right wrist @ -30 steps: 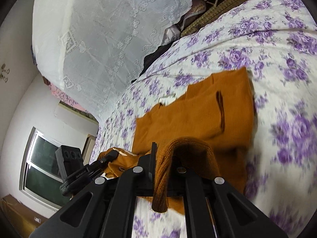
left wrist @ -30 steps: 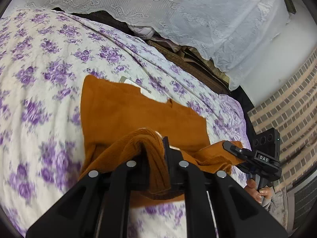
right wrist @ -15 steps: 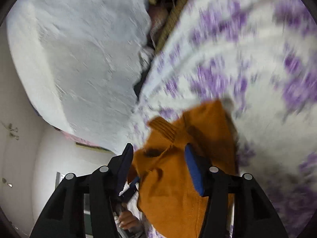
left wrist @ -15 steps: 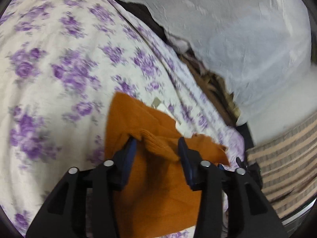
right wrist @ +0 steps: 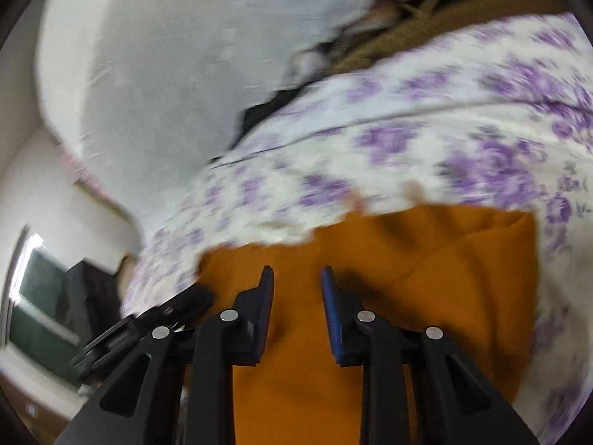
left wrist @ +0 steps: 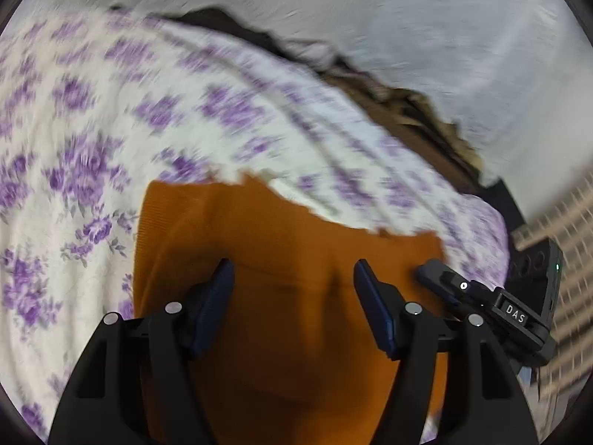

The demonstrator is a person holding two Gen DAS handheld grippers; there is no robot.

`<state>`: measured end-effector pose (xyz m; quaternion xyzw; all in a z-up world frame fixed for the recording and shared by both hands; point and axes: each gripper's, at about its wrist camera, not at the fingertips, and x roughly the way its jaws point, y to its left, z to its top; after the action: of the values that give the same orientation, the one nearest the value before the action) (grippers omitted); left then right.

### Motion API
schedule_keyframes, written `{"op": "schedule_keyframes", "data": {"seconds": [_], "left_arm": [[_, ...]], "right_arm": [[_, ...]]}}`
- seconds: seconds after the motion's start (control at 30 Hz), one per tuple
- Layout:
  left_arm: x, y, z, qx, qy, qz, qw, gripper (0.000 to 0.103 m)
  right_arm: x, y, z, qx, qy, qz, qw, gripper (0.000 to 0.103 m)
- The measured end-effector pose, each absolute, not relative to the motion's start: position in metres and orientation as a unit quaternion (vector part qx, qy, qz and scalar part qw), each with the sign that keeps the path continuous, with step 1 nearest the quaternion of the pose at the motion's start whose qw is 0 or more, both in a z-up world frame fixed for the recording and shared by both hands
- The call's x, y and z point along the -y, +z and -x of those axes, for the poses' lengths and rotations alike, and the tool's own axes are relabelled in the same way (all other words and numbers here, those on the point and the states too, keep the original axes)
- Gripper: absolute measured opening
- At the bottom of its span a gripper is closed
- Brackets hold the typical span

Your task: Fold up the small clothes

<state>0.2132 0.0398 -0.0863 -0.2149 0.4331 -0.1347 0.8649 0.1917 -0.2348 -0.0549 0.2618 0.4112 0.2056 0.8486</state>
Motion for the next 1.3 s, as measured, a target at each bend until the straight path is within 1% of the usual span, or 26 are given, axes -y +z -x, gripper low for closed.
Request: {"op": "schedule_keyframes", "data": {"seconds": [0.03,0.07,0.1,0.2,0.23,0.33,0.4,0.43,0.47,0.53,0.57,0.6,0.63,0.67,0.7,0.73,0.83,0.87,0.9,0.93,0.97,1.0,1.07,1.1,1.23,1.3], "left_arm": [[-0.046,-0.093,-0.218,-0.433,-0.13,0.218,0.865,0.061],[-0.051,-0.096,-0.22,-0.428,-0.126,0.215,0.869,0.057],[-0.055,-0.097,-0.22,-0.424,-0.122,0.212,0.872,0.053],[-0.06,-0.094,-0.218,-0.421,-0.116,0.225,0.871,0.051],[-0.061,-0.09,-0.216,-0.418,-0.109,0.229,0.873,0.051],[-0.051,-0.073,-0.198,-0.397,-0.118,0.2,0.888,0.055],[-0.035,-0.064,-0.189,-0.388,-0.142,0.168,0.895,0.066],[-0.024,-0.064,-0.187,-0.387,-0.141,0.142,0.9,0.068],[-0.019,-0.067,-0.189,-0.393,-0.128,0.122,0.903,0.073],[-0.014,-0.086,-0.197,-0.415,-0.088,0.081,0.902,0.075],[-0.015,-0.095,-0.2,-0.417,-0.073,0.066,0.903,0.077],[-0.017,-0.096,-0.198,-0.412,-0.073,0.062,0.906,0.077],[-0.018,-0.092,-0.193,-0.408,-0.069,0.062,0.908,0.077],[-0.02,-0.084,-0.184,-0.399,-0.053,0.058,0.914,0.075],[-0.022,-0.079,-0.169,-0.385,-0.053,0.061,0.92,0.075],[-0.024,-0.076,-0.159,-0.378,-0.063,0.065,0.921,0.076],[-0.014,-0.071,-0.124,-0.371,-0.115,0.056,0.92,0.084],[-0.005,-0.073,-0.114,-0.372,-0.12,0.037,0.92,0.09],[0.002,-0.077,-0.108,-0.375,-0.117,0.018,0.92,0.092],[0.009,-0.083,-0.105,-0.381,-0.107,-0.005,0.918,0.092],[0.016,-0.092,-0.107,-0.394,-0.088,-0.036,0.914,0.095],[0.02,-0.1,-0.11,-0.408,-0.075,-0.051,0.909,0.097],[0.019,-0.1,-0.115,-0.413,-0.072,-0.045,0.907,0.097],[0.017,-0.099,-0.114,-0.411,-0.069,-0.04,0.908,0.097],[0.0,-0.088,-0.093,-0.39,-0.066,0.0,0.918,0.097],[-0.011,-0.081,-0.083,-0.377,-0.071,0.035,0.923,0.097]], "right_arm": [[0.243,-0.062,-0.196,-0.414,0.189,-0.266,0.85,0.003],[0.256,-0.069,-0.199,-0.418,0.168,-0.272,0.85,0.0],[0.265,-0.072,-0.199,-0.416,0.158,-0.281,0.85,0.0],[0.292,-0.073,-0.191,-0.398,0.141,-0.323,0.847,0.0],[0.293,-0.07,-0.187,-0.392,0.14,-0.319,0.852,0.005],[0.269,-0.051,-0.171,-0.376,0.162,-0.276,0.87,0.005],[0.244,-0.04,-0.162,-0.371,0.197,-0.245,0.874,0.006],[0.232,-0.037,-0.161,-0.374,0.212,-0.234,0.872,0.008],[0.22,-0.039,-0.159,-0.384,0.225,-0.223,0.867,0.014],[0.21,-0.051,-0.158,-0.406,0.218,-0.21,0.862,0.026],[0.211,-0.065,-0.16,-0.425,0.198,-0.199,0.861,0.011],[0.215,-0.073,-0.161,-0.429,0.191,-0.2,0.86,0.001],[0.224,-0.076,-0.159,-0.425,0.178,-0.211,0.862,0.0],[0.23,-0.072,-0.155,-0.422,0.172,-0.226,0.861,0.001],[0.234,-0.066,-0.148,-0.413,0.164,-0.232,0.865,0.006],[0.236,-0.059,-0.137,-0.398,0.16,-0.229,0.874,0.007],[0.229,-0.046,-0.106,-0.38,0.181,-0.211,0.882,0.007],[0.226,-0.047,-0.094,-0.383,0.192,-0.209,0.879,0.008],[0.223,-0.05,-0.085,-0.391,0.2,-0.202,0.875,0.01],[0.216,-0.054,-0.08,-0.4,0.203,-0.197,0.872,0.016],[0.213,-0.062,-0.079,-0.415,0.202,-0.19,0.867,0.02],[0.212,-0.071,-0.077,-0.431,0.194,-0.185,0.862,0.019],[0.217,-0.077,-0.075,-0.429,0.189,-0.188,0.863,0.013],[0.22,-0.075,-0.074,-0.428,0.185,-0.196,0.863,0.014],[0.234,-0.063,-0.053,-0.402,0.167,-0.208,0.876,0.023],[0.244,-0.062,-0.049,-0.393,0.158,-0.219,0.879,0.025]]}}
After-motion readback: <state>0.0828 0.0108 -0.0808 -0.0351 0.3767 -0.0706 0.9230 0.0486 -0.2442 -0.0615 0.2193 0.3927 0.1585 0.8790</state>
